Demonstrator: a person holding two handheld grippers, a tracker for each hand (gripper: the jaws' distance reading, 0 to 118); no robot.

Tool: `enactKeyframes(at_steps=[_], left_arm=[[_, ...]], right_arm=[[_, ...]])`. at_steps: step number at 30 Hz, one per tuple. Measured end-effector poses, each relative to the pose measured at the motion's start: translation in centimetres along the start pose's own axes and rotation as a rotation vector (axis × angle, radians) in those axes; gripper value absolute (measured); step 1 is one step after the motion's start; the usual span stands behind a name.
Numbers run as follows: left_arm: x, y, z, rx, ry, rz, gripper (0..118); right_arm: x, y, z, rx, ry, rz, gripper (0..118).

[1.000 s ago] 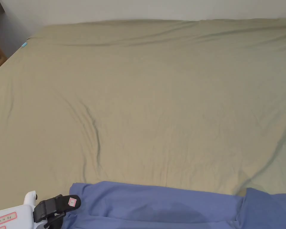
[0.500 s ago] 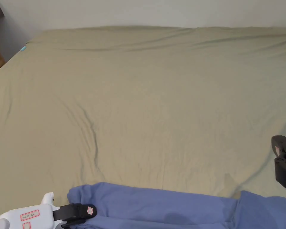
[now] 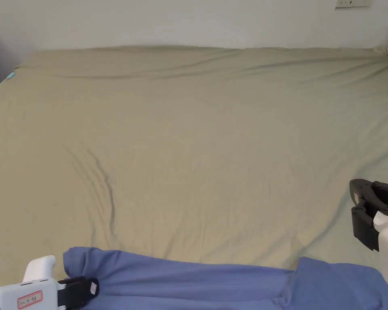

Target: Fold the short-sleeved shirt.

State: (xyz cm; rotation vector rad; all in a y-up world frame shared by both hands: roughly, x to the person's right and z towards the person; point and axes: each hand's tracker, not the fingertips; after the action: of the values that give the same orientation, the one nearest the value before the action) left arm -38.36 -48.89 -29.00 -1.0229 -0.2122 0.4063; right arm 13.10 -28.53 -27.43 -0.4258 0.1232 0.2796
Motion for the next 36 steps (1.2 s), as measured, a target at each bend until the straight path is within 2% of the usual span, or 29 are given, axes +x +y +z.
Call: enactKeyframes(at_steps=[5, 7, 11, 14, 21, 26, 29, 31, 32, 33, 34, 35, 36], left_arm=[[-1.3, 1.2, 2.8, 0.065, 0.101, 0.013, 11], [-0.9, 1.7, 3.8, 0.036, 0.120, 0.032, 11], [3.8, 1.9, 5.5, 0.054, 0.136, -0.104, 11], [7.5, 2.2, 5.6, 0.041, 0.151, -0.114, 11], [14.3, 1.5, 0.6, -0.024, 0.063, -0.190, 11], [17.6, 0.2, -5.0, -0.095, 0.025, -0.164, 11], [19.1, -0.7, -8.1, -0.144, 0.051, -0.163, 13], [20.0, -1.3, -9.7, -0.161, 0.106, -0.183, 31], [20.3, -1.5, -10.2, -0.165, 0.118, -0.184, 37], [20.4, -1.7, -10.6, -0.166, 0.110, -0.175, 37], [20.5, -1.8, -10.8, -0.181, 0.055, -0.132, 69], [20.9, -1.8, -10.8, -0.188, -0.039, -0.088, 93], [21.2, -1.8, -10.7, -0.193, -0.127, -0.048, 109]], right_arm=[[0.3, 0.1, 0.3, 0.004, -0.007, -0.003, 2], [0.3, 0.1, 0.4, 0.005, -0.009, -0.003, 2], [0.4, 0.0, 0.3, 0.003, -0.008, -0.010, 2], [0.2, 0.2, 0.4, 0.004, -0.002, -0.012, 2], [0.3, 0.4, 1.2, 0.020, 0.011, -0.008, 2], [0.7, 0.2, 1.5, 0.021, 0.012, -0.019, 2], [1.1, -0.1, 1.6, 0.015, 0.014, -0.023, 2], [1.3, -0.3, 1.7, 0.013, 0.012, -0.024, 2], [1.4, -0.4, 1.7, 0.012, 0.011, -0.024, 2], [1.6, -0.5, 1.7, 0.010, 0.009, -0.025, 2], [1.7, -0.6, 1.7, 0.009, 0.006, -0.026, 2], [1.8, -0.6, 1.7, 0.008, 0.004, -0.028, 2], [2.0, -0.7, 1.6, 0.005, 0.002, -0.032, 2]])
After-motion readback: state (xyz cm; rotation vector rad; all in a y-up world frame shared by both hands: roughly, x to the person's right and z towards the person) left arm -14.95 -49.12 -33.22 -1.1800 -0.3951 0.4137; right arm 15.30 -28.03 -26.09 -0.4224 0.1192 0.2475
